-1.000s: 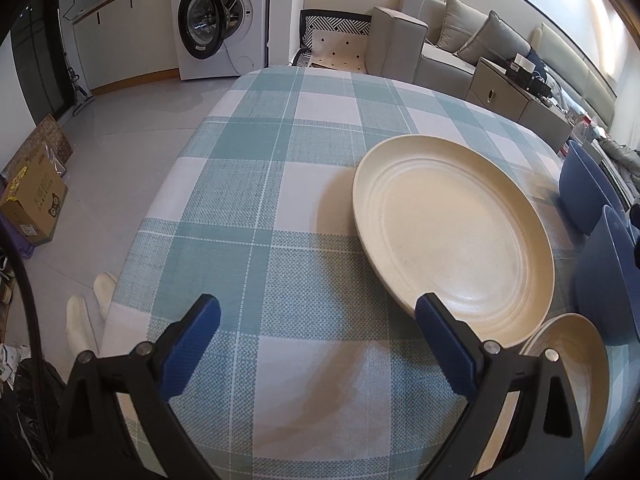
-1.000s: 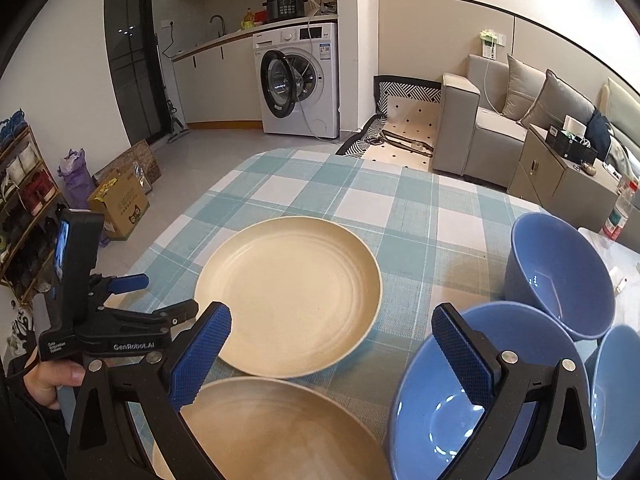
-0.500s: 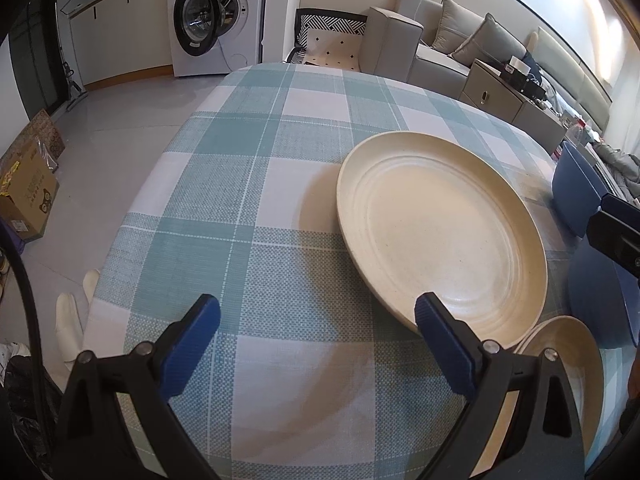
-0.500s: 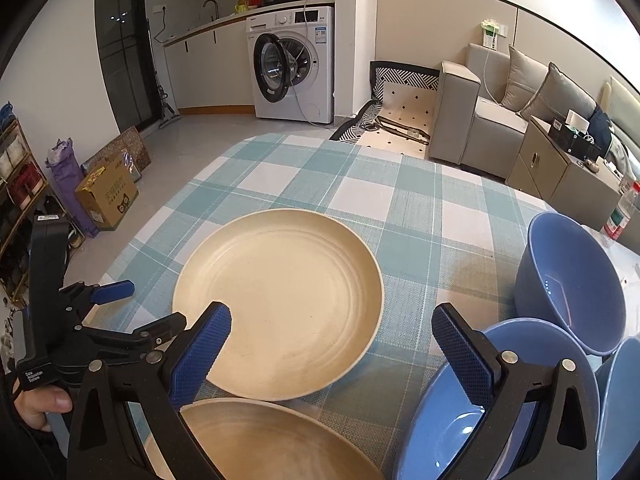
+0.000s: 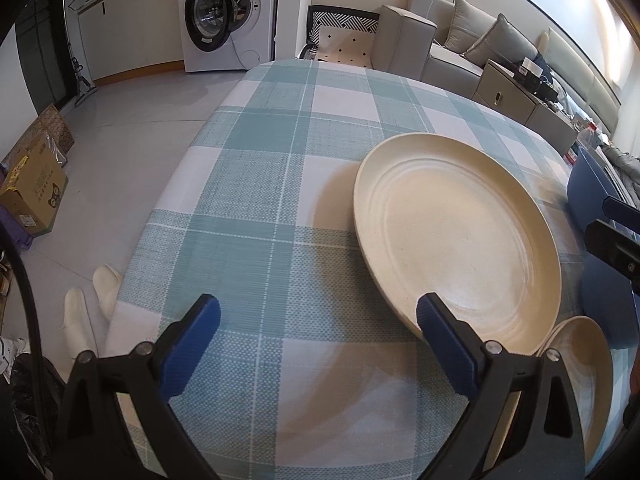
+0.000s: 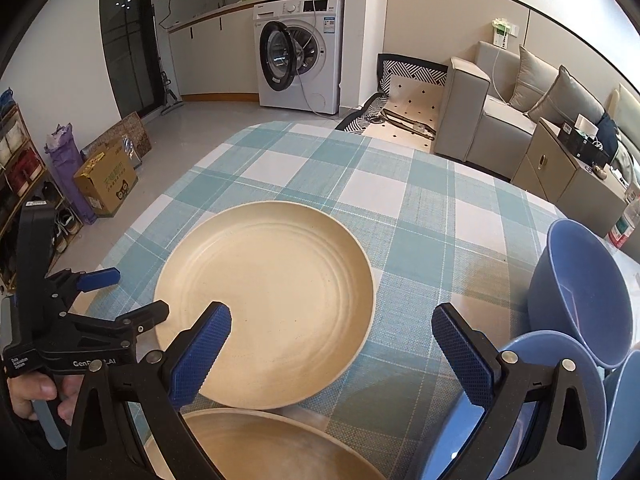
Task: Organize plates and bowls
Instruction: 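Move both open tools toward the rim of the other cream plate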
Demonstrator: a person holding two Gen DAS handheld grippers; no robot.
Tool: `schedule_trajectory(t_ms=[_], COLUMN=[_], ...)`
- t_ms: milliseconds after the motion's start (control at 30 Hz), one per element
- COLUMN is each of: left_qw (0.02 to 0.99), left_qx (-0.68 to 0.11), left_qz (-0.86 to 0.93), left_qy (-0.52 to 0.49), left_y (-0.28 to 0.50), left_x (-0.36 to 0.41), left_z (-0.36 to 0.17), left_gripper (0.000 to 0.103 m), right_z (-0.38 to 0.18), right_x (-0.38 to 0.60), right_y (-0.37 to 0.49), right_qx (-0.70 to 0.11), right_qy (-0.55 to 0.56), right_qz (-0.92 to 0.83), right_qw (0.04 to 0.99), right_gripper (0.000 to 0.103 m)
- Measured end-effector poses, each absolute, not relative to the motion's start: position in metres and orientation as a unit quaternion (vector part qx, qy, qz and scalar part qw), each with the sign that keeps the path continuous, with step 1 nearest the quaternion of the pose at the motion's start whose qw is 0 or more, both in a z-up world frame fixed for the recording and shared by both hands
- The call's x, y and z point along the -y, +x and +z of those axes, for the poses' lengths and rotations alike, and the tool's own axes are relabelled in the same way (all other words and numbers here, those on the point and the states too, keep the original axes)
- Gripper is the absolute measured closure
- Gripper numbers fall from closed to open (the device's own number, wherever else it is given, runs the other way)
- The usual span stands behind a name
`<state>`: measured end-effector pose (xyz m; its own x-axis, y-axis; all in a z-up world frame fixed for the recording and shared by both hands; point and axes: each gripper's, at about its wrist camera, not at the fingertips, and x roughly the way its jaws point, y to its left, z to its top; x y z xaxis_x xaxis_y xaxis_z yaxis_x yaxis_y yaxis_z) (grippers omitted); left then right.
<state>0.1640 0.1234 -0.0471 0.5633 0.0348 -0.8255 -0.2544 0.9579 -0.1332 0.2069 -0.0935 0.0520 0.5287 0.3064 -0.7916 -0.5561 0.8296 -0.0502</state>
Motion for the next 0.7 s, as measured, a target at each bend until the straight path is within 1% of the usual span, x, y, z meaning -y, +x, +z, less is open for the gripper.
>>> schedule_trajectory(t_ms=[533,700], left_qw=[0.875,0.875], left_qx=[-0.461,-0.462], left_qz=[0.088,0.090], left_qy=[-0.116,-0.115], left_y=[0.163,0.163], left_x=[-0.128,-0.130], left_z=[-0.049,-0.050], left_gripper=[0.003,0.003], right_z=[0.020,0.014], right_x=[0.074,0.074], right_y=[0.228,0.230], right_qx=[-0.458,-0.458], right_qy=[-0.165,-0.170], right_qz=[0.226,0.222], right_qw=[0.844,0.844], right_gripper=[0.001,0.001])
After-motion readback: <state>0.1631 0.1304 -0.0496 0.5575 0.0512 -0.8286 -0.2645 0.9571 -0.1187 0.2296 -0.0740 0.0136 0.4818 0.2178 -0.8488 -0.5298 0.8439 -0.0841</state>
